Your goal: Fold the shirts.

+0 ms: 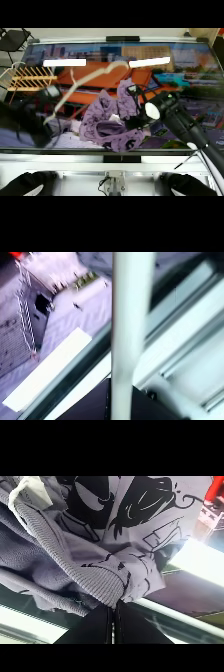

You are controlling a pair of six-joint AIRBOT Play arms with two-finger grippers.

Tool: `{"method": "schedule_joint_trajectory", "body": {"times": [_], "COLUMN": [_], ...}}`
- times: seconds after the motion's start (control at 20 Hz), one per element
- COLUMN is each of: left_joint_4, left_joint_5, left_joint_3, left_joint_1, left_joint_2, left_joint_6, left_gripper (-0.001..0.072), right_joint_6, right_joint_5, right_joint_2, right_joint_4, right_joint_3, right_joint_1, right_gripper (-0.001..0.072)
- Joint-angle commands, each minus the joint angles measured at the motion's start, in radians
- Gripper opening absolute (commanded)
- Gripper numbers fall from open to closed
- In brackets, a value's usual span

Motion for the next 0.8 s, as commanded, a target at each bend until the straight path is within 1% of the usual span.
{"method": "schedule_joint_trajectory", "body": {"times": [0.0, 0.1, 0.2, 0.3, 0.4, 0.6, 0.65, 0.75], "left_joint_4": [0.114, 0.158, 0.169, 0.165, 0.165, 0.115, 0.092, 0.066], "left_joint_5": [-0.040, -0.040, -0.035, -0.012, 0.008, 0.016, 0.023, 0.039], "left_joint_3": [-0.128, -0.180, -0.224, -0.242, -0.242, -0.243, -0.249, -0.278], "left_joint_1": [-0.230, -0.230, -0.193, -0.185, -0.185, -0.187, -0.187, -0.187], "left_joint_2": [0.090, 0.090, 0.090, 0.101, 0.113, 0.159, 0.171, 0.175], "left_joint_6": [-0.055, -0.052, -0.034, 0.026, 0.061, 0.068, 0.091, 0.108], "left_gripper": [0.0060, 0.0060, 0.0060, 0.0059, 0.0059, 0.0060, 0.0060, 0.0060], "right_joint_6": [-0.042, -0.034, -0.020, -0.006, 0.004, 0.039, 0.047, 0.052], "right_joint_5": [0.026, 0.027, 0.027, 0.025, 0.017, 0.007, 0.003, 0.004], "right_joint_2": [0.003, 0.021, 0.050, 0.075, 0.095, 0.098, 0.098, 0.098], "right_joint_4": [-0.043, -0.074, -0.109, -0.141, -0.151, -0.150, -0.150, -0.143], "right_joint_3": [0.000, 0.000, 0.001, 0.001, 0.000, 0.002, 0.002, 0.002], "right_joint_1": [0.000, 0.000, 0.000, 0.000, 0.000, 0.000, 0.000, 0.000], "right_gripper": [0.0064, 0.0064, 0.0065, 0.0065, 0.0065, 0.0065, 0.0065, 0.0065]}}
